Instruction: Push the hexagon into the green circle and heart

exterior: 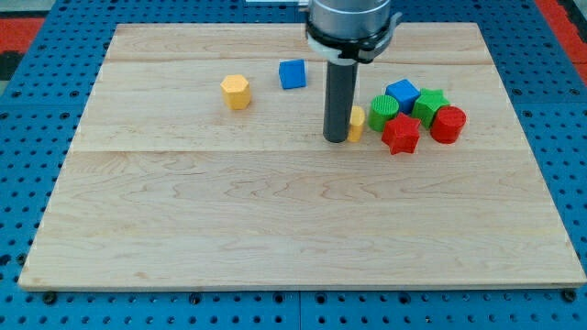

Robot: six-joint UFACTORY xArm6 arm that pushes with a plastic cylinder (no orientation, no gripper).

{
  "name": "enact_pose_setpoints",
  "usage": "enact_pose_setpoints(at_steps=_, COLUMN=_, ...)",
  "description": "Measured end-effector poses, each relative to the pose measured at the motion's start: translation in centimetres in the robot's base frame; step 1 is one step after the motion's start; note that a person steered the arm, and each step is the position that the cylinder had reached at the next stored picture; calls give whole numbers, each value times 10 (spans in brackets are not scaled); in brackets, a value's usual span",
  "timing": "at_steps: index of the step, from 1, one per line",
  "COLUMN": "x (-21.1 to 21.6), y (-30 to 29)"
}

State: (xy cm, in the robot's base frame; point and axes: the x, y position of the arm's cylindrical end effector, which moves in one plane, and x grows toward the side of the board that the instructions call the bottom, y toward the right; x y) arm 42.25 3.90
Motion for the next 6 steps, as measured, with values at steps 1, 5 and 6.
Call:
enact_pose_setpoints(at_steps=1, x=-38, y=-135)
enact_pose_setpoints(at_steps=5, x=-97, y=-67)
enact_pose_setpoints(at_steps=6, x=-116, y=-148)
